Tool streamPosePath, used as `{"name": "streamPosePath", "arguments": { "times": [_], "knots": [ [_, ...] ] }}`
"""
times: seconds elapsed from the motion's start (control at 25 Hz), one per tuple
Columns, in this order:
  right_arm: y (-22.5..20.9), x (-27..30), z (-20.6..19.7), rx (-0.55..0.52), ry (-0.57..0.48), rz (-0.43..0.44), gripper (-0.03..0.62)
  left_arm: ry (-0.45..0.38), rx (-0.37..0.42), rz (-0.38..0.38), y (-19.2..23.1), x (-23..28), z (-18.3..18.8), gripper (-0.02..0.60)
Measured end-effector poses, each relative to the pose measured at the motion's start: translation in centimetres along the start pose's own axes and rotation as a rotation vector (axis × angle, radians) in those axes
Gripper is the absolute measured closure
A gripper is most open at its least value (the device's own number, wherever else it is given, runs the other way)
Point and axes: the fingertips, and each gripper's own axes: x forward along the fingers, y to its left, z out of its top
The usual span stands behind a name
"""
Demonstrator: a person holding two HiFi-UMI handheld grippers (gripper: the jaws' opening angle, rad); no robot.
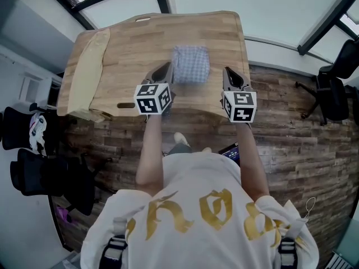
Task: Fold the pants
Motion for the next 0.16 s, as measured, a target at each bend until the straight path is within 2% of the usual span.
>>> {"name": "streamPosePath", "arguments": {
  "times": [0.16],
  "knots": [
    [-0.01, -0.01, 0.04, -0.008, -0.005, -0.006, 0.572, -0.011, -0.038, -0.016, -0.04, -0.13, 0.18, 0.538]
  ]
}}
